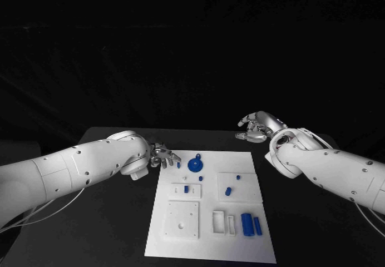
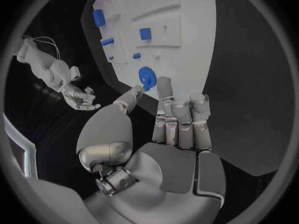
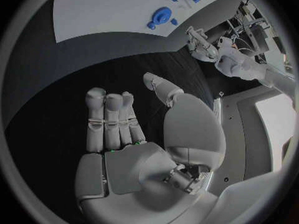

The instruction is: Assemble the parts on the task board

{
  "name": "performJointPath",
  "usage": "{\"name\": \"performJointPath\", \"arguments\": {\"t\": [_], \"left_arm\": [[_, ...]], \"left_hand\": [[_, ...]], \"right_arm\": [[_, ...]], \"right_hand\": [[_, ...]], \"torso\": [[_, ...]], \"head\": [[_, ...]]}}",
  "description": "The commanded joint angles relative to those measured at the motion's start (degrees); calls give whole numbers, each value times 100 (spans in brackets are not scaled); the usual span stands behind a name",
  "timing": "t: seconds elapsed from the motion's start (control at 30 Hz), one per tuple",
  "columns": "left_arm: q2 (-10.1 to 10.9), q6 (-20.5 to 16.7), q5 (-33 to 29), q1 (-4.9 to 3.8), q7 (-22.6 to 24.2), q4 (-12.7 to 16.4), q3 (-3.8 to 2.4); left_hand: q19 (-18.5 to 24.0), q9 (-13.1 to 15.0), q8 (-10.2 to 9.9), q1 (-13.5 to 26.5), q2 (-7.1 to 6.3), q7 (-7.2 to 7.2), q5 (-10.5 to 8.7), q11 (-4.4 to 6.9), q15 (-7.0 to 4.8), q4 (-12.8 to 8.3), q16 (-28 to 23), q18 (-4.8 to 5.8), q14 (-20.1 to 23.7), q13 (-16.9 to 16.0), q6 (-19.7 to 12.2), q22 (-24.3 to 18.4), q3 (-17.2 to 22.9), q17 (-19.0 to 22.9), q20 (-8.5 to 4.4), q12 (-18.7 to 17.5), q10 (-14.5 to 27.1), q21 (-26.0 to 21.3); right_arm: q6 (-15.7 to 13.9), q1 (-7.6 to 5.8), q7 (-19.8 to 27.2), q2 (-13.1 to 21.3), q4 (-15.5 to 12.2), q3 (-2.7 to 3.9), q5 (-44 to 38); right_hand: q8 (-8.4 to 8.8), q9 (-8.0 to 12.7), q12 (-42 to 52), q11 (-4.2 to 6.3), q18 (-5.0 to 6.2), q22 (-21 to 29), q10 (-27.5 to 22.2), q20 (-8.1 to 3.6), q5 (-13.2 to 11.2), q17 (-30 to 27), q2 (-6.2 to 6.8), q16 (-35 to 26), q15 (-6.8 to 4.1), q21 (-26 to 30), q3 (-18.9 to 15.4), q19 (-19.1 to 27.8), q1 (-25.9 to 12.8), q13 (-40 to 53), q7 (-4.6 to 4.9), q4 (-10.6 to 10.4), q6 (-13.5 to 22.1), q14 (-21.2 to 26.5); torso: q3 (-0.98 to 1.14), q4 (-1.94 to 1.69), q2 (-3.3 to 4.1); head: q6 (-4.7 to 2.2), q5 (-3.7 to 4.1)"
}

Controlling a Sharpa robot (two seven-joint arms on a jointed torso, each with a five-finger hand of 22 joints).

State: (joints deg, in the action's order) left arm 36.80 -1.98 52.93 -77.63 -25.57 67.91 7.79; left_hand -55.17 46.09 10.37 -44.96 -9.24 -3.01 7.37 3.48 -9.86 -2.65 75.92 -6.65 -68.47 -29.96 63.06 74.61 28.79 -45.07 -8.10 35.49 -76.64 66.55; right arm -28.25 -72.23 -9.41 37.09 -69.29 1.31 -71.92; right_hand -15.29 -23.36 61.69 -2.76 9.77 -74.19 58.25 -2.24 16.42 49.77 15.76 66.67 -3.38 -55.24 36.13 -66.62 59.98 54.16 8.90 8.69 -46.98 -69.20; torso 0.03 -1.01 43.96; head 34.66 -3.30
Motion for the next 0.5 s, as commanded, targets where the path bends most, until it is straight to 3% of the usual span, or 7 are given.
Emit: {"name": "performJointPath", "arguments": {"t": [0.03,0.27,0.5], "left_arm": [[-103,248,-14,-35,57,-231,-6],[-380,614,-4,-46,57,-778,-7],[-601,696,-4,-40,131,-1108,-7]], "left_hand": [[28,-10,-23,46,3,-21,-13,-36,53,44,-34,23,2,6,-50,-6,-4,10,-653,-35,4,-40],[47,-53,-64,87,-19,-48,-38,-60,77,135,-32,20,21,8,-119,2,-2,12,-638,-47,46,-46],[74,-90,-106,75,-11,-77,-45,-87,103,171,-25,15,49,2,-203,14,-3,10,-619,-49,94,-49]], "right_arm": [[42,0,33,-8,-8,3,-9],[41,0,36,-22,-5,3,-9],[45,0,41,-38,-4,3,-9]], "right_hand": [[3,-2,34,-2,523,-9,-16,-7,36,-9,4,12,-17,23,-19,-33,3,-6,45,3,8,-12],[3,-2,37,-3,523,-10,-16,-8,39,-10,3,13,-16,23,-18,-34,7,-10,45,4,9,-13],[3,-2,40,-3,523,-11,-16,-8,40,-11,4,14,-16,24,-19,-36,6,-13,46,4,11,-13]], "torso": [[-4,-5,4],[1,2,2],[-3,15,8]], "head": [[3,-2],[0,-12],[2,-11]]}}
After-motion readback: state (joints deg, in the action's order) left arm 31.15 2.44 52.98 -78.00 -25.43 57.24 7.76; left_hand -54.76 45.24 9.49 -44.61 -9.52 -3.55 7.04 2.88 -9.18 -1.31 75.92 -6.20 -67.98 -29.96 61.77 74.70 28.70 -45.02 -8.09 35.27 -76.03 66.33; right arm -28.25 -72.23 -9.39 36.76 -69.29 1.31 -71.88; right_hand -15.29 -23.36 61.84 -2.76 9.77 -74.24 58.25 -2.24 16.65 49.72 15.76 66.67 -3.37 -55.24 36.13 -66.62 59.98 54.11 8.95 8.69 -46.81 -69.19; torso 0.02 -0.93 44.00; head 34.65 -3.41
